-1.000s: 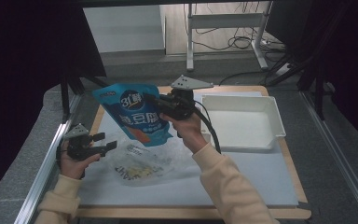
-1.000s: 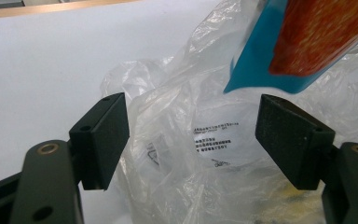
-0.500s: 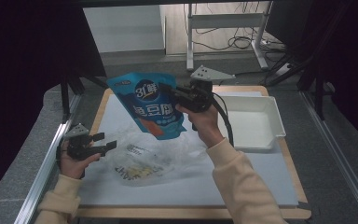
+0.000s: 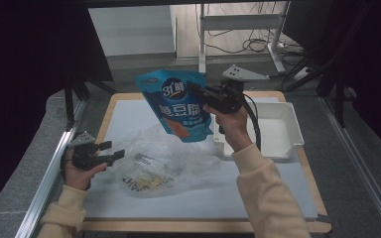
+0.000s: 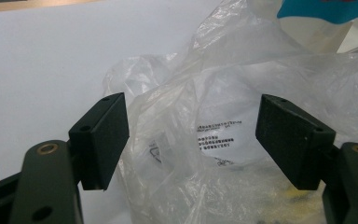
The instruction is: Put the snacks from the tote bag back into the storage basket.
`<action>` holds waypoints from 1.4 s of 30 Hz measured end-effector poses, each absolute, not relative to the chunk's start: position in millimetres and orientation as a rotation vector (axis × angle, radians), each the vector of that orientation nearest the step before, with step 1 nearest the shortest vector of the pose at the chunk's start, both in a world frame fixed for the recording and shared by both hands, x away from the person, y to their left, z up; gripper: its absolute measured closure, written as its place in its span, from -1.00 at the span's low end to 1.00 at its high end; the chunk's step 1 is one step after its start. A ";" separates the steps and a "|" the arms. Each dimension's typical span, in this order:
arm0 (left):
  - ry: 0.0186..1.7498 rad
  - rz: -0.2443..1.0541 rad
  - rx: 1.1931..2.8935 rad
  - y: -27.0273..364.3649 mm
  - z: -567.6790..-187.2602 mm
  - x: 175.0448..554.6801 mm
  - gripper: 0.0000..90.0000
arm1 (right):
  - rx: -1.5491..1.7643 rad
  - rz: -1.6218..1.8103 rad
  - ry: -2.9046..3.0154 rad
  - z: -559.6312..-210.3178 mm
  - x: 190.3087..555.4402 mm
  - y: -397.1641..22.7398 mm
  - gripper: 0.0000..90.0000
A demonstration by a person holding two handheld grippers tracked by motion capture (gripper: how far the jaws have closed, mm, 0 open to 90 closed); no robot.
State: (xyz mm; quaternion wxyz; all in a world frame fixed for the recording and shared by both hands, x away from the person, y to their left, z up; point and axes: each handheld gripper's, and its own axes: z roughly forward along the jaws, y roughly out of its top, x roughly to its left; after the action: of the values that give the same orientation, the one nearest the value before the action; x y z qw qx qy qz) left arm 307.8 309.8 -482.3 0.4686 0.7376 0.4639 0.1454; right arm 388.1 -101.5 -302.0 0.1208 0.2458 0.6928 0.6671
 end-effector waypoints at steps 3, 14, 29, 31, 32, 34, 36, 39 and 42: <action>1.138 0.356 1.811 310.1 -482.6 308.0 -0.42 | 0.722 1.956 2.004 -299.8 389.7 -107.8 0.97; 1.137 0.354 1.810 310.2 -482.6 308.1 -0.42 | 0.732 1.954 1.964 -287.9 393.3 -123.4 0.97; 1.134 0.354 1.813 310.2 -482.4 308.4 -0.42 | 0.767 1.916 1.921 -275.0 400.6 -148.9 0.97; 1.135 0.353 1.812 310.2 -482.7 308.4 -0.42 | 0.768 1.914 1.920 -274.9 401.1 -150.3 0.97; 1.139 0.351 1.809 310.1 -482.7 308.3 -0.42 | 0.773 1.909 1.918 -274.8 401.7 -152.2 0.97; 1.139 0.351 1.809 310.1 -482.7 308.3 -0.42 | 0.782 1.902 1.914 -275.3 403.3 -156.4 0.97; 1.136 0.352 1.811 310.1 -482.8 308.6 -0.42 | 0.790 1.896 1.908 -275.6 404.4 -160.1 0.97; 1.136 0.351 1.813 309.9 -483.4 308.8 -0.42 | 0.799 1.893 1.894 -275.7 405.7 -166.5 0.97; 1.137 0.350 1.814 310.0 -483.5 308.8 -0.42 | 0.809 1.886 1.880 -275.6 407.0 -173.3 0.97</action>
State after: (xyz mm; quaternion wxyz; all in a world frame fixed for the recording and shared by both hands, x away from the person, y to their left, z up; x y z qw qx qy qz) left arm 308.8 310.0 -483.5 0.4673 0.7392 0.4636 0.1427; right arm 407.0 -173.3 -275.6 0.1782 0.2860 0.6646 0.6669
